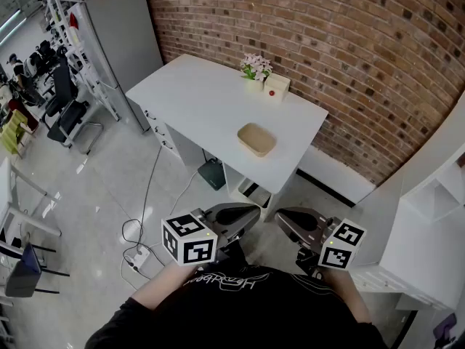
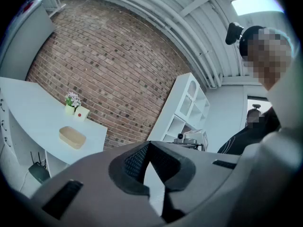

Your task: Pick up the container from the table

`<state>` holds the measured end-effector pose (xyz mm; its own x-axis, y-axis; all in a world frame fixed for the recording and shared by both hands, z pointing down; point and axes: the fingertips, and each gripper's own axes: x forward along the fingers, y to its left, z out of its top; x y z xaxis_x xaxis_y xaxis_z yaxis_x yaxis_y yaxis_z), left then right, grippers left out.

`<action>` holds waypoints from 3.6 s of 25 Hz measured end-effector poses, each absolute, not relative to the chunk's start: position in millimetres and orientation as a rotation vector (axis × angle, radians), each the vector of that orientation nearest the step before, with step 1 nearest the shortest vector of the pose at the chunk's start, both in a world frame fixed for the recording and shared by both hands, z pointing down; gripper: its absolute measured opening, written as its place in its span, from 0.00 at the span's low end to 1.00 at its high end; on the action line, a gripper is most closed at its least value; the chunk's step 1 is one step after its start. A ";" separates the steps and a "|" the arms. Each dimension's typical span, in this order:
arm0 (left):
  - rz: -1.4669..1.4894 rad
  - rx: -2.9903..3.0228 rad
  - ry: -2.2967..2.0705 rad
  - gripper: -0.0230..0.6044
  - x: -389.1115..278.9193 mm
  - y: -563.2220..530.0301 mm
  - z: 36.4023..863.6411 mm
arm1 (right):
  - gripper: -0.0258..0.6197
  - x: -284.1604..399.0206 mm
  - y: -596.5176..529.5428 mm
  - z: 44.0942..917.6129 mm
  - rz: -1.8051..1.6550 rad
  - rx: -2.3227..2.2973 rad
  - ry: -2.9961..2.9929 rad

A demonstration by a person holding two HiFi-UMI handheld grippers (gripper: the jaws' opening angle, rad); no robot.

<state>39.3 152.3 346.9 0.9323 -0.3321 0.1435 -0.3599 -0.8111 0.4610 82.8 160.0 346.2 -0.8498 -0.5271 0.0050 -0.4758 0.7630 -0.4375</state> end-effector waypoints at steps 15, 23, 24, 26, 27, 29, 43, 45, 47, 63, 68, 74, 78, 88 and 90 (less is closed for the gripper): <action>0.076 2.508 -0.506 0.04 27.4 125.5 365.8 | 0.04 76.0 132.1 357.9 -0.712 -0.845 2.815; -0.003 2.434 -0.500 0.04 14.1 86.9 371.9 | 0.05 68.1 94.9 371.2 -0.729 -0.887 2.839; -0.006 2.425 -0.508 0.04 11.9 79.8 373.4 | 0.05 66.8 88.4 372.3 -0.731 -0.887 2.842; 0.000 2.410 -0.519 0.04 8.9 65.1 377.9 | 0.05 65.1 74.6 376.3 -0.737 -0.893 2.855; 0.010 2.406 -0.523 0.04 7.9 58.0 380.7 | 0.05 64.4 67.2 379.1 -0.745 -0.896 2.861; 0.027 2.400 -0.531 0.04 6.1 43.2 385.8 | 0.05 62.9 51.7 384.0 -0.769 -0.898 2.860; 0.095 2.254 -0.551 0.04 -11.1 -84.3 423.0 | 0.05 73.2 -64.7 429.9 -1.015 -1.019 2.743; 0.109 2.235 -0.560 0.05 -13.4 -105.1 429.4 | 0.05 80.1 -82.9 438.2 -1.043 -1.070 2.710; 0.118 2.207 -0.568 0.05 -16.3 -124.5 439.5 | 0.06 87.6 -99.2 446.3 -1.091 -1.104 2.660; 0.240 1.994 -0.488 0.20 -15.0 -230.7 522.3 | 0.20 130.5 -185.9 511.9 -1.320 -1.381 2.463; 0.336 1.908 -0.458 0.23 -9.3 -246.1 562.8 | 0.20 152.5 -200.4 541.5 -1.396 -1.501 2.357; 0.458 1.831 -0.442 0.23 -4.0 -258.4 602.2 | 0.20 182.7 -205.3 582.7 -1.513 -1.620 2.184; 0.493 1.801 -0.460 0.23 -3.0 -269.9 619.7 | 0.20 184.2 -207.0 604.9 -1.608 -1.612 2.078; 0.537 1.766 -0.414 0.23 10.8 -275.7 637.8 | 0.19 182.5 -216.7 622.8 -1.685 -1.586 1.950; 0.526 1.753 -0.405 0.23 11.2 -275.7 638.5 | 0.19 182.6 -216.4 625.0 -1.690 -1.572 1.924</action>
